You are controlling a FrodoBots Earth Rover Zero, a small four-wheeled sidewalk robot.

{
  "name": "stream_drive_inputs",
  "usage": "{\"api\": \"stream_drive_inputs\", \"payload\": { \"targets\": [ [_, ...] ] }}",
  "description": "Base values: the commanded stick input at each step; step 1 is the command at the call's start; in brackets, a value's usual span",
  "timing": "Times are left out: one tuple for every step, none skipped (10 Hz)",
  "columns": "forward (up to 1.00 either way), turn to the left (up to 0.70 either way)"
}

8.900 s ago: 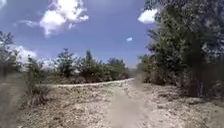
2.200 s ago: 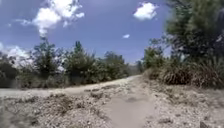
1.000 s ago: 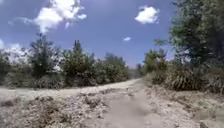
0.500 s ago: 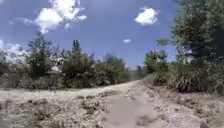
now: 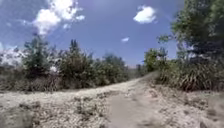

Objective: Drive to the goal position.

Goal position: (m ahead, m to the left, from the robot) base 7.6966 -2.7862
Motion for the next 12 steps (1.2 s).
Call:
{"api": "stream_drive_inputs", "payload": {
  "targets": [
    [0.45, 0.0],
    [0.45, 0.0],
    [0.45, 0.0],
    [0.45, 0.0],
    [0.45, 0.0],
    [0.45, 0.0],
    [0.45, 0.0],
    [0.45, 0.0],
    [0.45, 0.0],
    [0.45, 0.0],
    [0.45, 0.0],
    [0.45, 0.0]
  ]
}}
